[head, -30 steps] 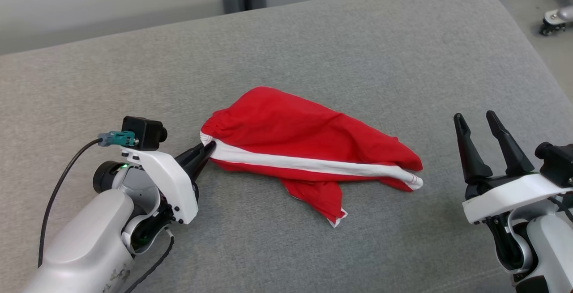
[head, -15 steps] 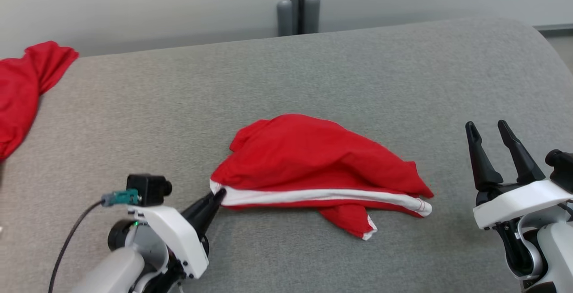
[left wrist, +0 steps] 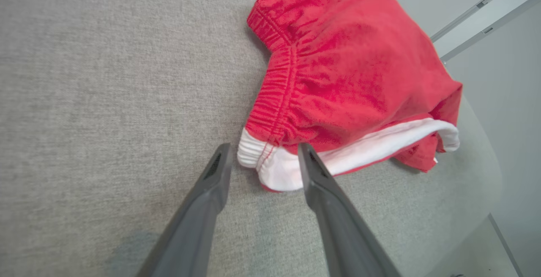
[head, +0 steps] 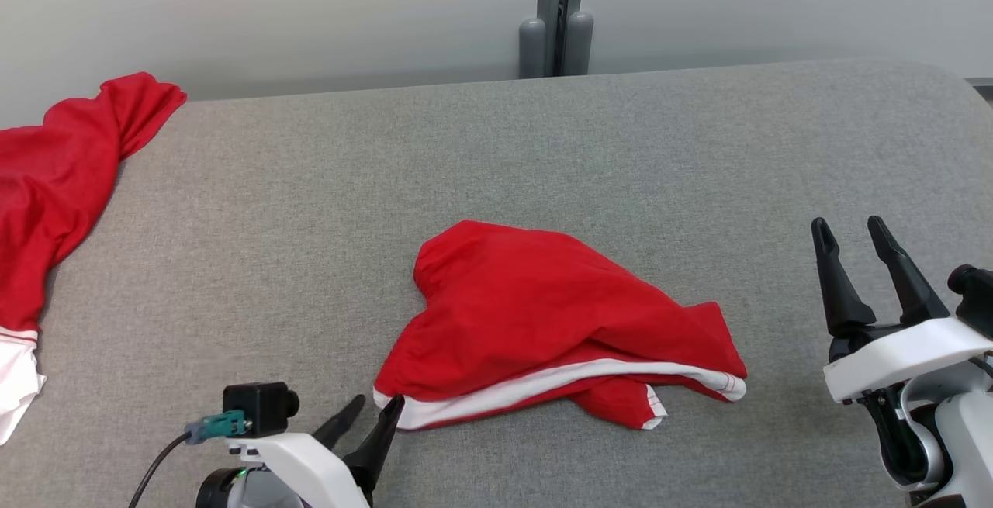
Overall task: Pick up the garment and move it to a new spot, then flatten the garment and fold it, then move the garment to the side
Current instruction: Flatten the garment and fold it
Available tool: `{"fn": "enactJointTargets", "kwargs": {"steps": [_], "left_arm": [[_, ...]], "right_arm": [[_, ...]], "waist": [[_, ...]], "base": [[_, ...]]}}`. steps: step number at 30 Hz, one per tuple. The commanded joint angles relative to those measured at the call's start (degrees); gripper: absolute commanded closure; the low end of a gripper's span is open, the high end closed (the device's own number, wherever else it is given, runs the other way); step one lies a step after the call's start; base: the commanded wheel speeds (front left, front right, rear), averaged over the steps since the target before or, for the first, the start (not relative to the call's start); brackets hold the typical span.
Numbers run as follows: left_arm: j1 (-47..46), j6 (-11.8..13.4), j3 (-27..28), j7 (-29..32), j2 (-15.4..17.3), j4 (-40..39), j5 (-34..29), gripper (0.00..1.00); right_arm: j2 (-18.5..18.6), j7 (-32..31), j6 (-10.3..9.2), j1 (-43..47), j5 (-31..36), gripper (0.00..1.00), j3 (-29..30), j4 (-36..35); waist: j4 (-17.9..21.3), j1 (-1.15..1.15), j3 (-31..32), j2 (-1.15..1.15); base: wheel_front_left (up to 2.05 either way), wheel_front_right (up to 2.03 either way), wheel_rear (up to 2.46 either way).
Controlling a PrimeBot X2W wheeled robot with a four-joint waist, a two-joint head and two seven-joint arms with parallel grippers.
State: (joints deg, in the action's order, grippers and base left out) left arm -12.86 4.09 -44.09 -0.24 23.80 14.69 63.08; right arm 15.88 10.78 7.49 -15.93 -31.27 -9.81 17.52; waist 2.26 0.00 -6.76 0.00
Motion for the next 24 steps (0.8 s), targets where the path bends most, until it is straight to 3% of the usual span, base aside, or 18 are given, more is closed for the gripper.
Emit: {"fn": "enactJointTargets", "kwargs": {"steps": [1,6,11,16,24], "left_arm": [[0.4,0.4,0.3,-1.5,0.1,0.5,-0.9,0.00],[1.3,1.5,2.7,-7.7,1.1,0.3,-2.7,0.00],[2.1,5.1,6.1,-13.6,2.3,-1.5,-6.6,0.00],[4.1,9.0,11.0,-15.0,0.7,-4.7,-12.7,0.00],[8.2,7.6,19.7,-15.0,-5.3,-9.9,-23.0,0.00]], "right_arm": [[0.0,0.0,0.01,0.4,0.4,0.00,-0.1,-0.1],[0.2,0.0,0.01,1.0,0.3,0.00,-0.2,0.2],[-0.3,0.2,0.01,1.8,0.4,0.00,-0.2,0.2],[-0.8,0.0,0.01,2.7,0.3,0.00,-0.7,-0.2],[0.1,-3.2,0.01,2.8,-1.3,0.00,-5.1,-1.0]], "waist": [[0.1,0.00,0.3,0.00],[0.3,0.00,1.3,0.00],[0.2,0.00,2.3,0.00],[-0.1,0.00,2.9,0.00],[-1.4,0.00,2.5,0.00]], "base": [[0.00,0.00,0.00],[0.00,0.00,0.00],[0.00,0.00,0.00],[0.00,0.00,0.00],[0.00,0.00,0.00]]}}
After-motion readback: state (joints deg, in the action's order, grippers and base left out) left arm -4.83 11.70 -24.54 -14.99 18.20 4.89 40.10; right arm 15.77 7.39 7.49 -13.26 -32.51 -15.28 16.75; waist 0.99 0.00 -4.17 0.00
